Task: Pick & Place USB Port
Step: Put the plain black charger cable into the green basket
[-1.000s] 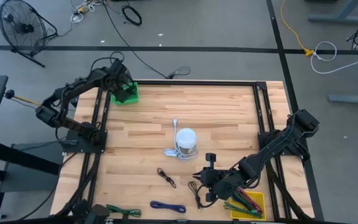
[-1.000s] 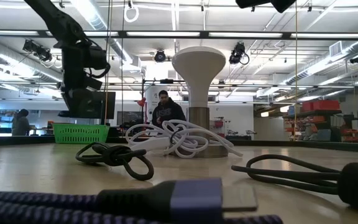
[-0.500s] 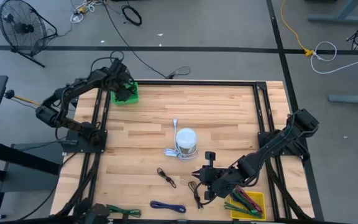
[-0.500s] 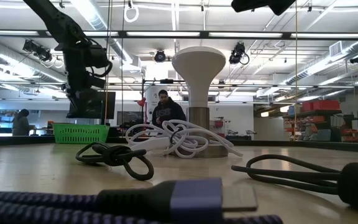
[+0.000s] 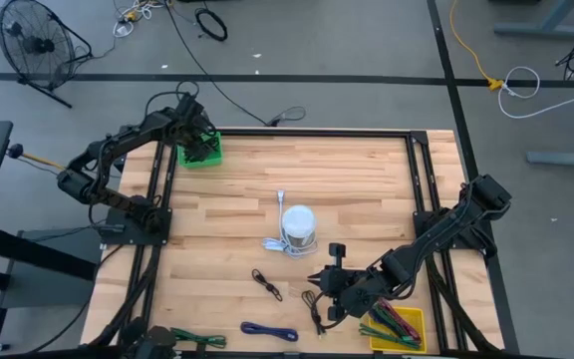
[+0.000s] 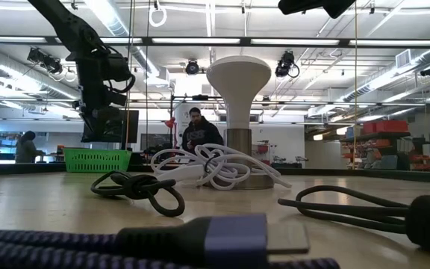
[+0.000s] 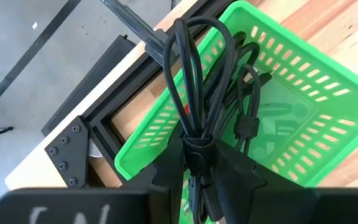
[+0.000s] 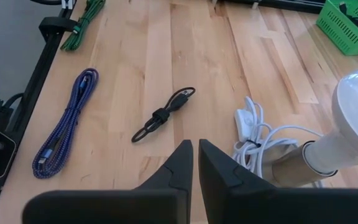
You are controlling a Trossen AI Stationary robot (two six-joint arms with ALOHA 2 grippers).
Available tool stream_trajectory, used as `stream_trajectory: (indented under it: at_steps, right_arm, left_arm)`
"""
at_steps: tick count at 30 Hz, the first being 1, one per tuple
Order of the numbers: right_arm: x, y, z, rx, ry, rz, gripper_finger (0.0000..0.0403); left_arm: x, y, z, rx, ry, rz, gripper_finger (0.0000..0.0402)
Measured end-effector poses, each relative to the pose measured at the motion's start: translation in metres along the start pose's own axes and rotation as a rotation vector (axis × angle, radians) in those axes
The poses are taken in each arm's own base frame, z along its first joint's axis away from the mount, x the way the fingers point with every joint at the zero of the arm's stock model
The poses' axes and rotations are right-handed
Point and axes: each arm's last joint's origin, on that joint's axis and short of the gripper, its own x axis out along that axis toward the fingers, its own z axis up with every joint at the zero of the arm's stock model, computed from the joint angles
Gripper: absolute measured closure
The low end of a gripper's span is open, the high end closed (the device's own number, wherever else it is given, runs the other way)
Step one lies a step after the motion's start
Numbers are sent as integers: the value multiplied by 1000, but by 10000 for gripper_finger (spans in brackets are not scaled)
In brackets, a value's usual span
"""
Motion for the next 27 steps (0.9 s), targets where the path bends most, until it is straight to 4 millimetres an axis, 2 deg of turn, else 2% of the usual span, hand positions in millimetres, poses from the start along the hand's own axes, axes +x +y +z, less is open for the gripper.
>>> stream_trajectory:
  at_steps: [6,14,18,22,27]
  right_arm:
    - [0,0,0,0,0,0,376]
    - [0,0,0,0,0,0,376]
    - [0,0,0,0,0,0,376]
    - [0,0,0,0,0,0,376]
    - [0,0,0,-5,0,-1,376]
  left_arm:
    - [0,-1,0,14,1,-8,307]
    - [-1,-2,0,15,-3,-9,238]
    - [-1,-4,1,-6,-5,-14,222]
    - [-4,-14,2,-17,-24,-143,221]
    - [-18,-39,-2,84,-10,-299,220]
